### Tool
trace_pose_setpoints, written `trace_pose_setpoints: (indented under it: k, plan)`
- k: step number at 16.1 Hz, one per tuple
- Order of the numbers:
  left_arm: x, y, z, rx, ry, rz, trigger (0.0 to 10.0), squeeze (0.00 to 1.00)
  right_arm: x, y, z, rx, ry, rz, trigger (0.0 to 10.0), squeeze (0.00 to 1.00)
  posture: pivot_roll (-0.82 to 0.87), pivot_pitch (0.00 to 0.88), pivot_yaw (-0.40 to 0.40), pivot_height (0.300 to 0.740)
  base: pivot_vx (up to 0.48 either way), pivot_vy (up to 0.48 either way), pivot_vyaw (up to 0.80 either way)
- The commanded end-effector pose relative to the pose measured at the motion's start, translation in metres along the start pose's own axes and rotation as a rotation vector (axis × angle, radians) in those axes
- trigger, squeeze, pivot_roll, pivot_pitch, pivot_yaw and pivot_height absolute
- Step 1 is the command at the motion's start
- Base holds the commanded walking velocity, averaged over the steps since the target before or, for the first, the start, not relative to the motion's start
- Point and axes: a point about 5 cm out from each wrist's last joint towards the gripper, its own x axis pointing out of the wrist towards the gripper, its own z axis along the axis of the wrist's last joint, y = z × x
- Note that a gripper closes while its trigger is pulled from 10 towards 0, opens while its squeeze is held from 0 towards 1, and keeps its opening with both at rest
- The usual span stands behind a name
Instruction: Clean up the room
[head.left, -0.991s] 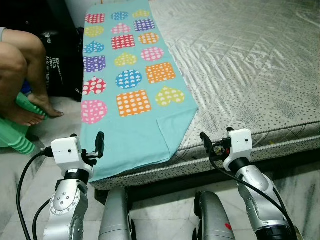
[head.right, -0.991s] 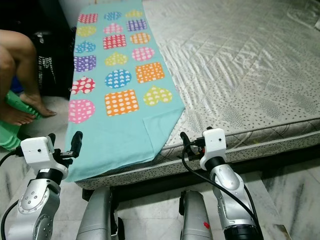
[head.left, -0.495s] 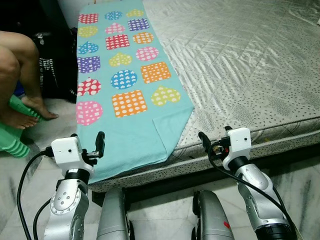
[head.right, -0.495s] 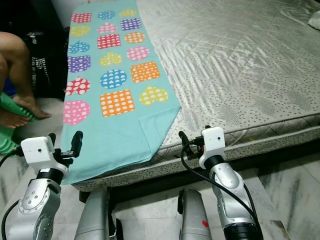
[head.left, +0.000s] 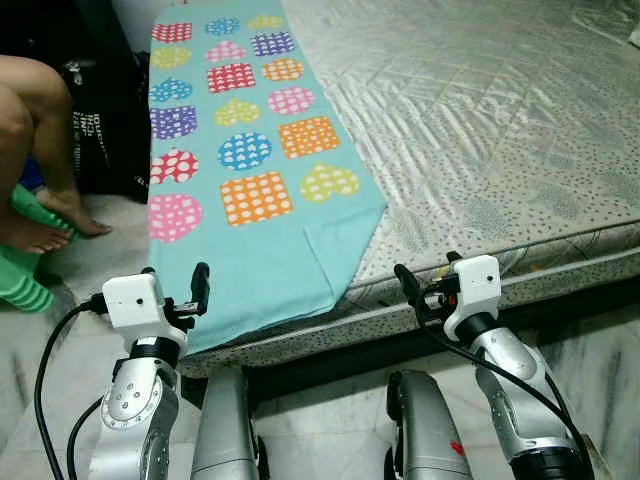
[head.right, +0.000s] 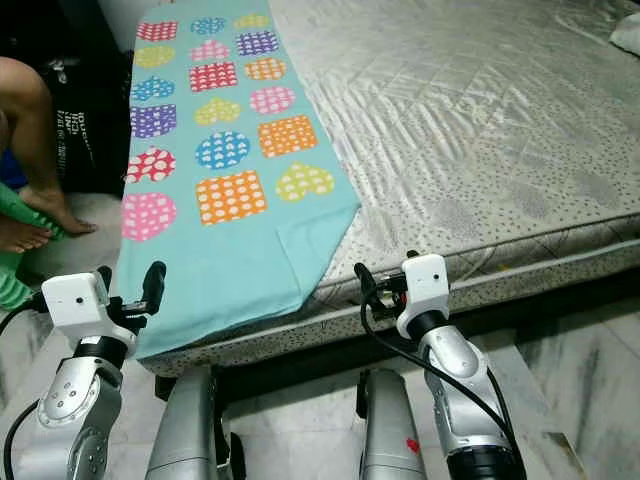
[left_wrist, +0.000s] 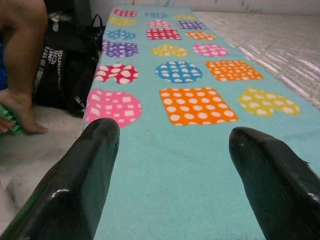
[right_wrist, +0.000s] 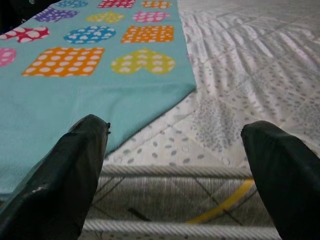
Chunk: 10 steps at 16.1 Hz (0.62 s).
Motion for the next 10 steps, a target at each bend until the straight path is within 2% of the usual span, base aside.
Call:
trace_pose_setpoints:
  k: [1,2,3,7,10]
  plan:
    - [-0.0011,0.0033,0.0016,0.01,-0.003,0.016,10.0,0.0,-0.001,0.0014,-0.0014,-0.001,0.001,0.012,10.0,0.0,-0.06,0.18,0.073,0.526,0.0,0.0,0.0]
    - [-0.0011,0.0033,0.0016,0.009,-0.003,0.016,10.0,0.0,-0.0011,0.0026,-0.0009,-0.019,-0.002,0.023,10.0,0.0,-0.06,0.18,0.073,0.526,0.0,0.0,0.0]
    - [-0.0007,0.003,0.002,0.009,-0.004,0.013,10.0,0.0,-0.0013,0.006,0.0005,-0.053,-0.011,0.049,10.0,0.0,-0.06,0.183,0.07,0.526,0.0,0.0,0.8]
    - [-0.0003,0.0022,0.0021,0.008,-0.003,0.003,10.0,0.0,-0.0009,0.0068,0.001,-0.049,-0.013,0.054,10.0,0.0,-0.06,0.186,0.071,0.526,0.0,0.0,0.76]
    - [-0.0001,-0.0003,0.0027,0.001,-0.009,-0.02,10.0,0.0,-0.0008,0.0061,0.0004,-0.036,-0.01,0.049,10.0,0.0,-0.06,0.187,0.072,0.526,0.0,0.0,0.0]
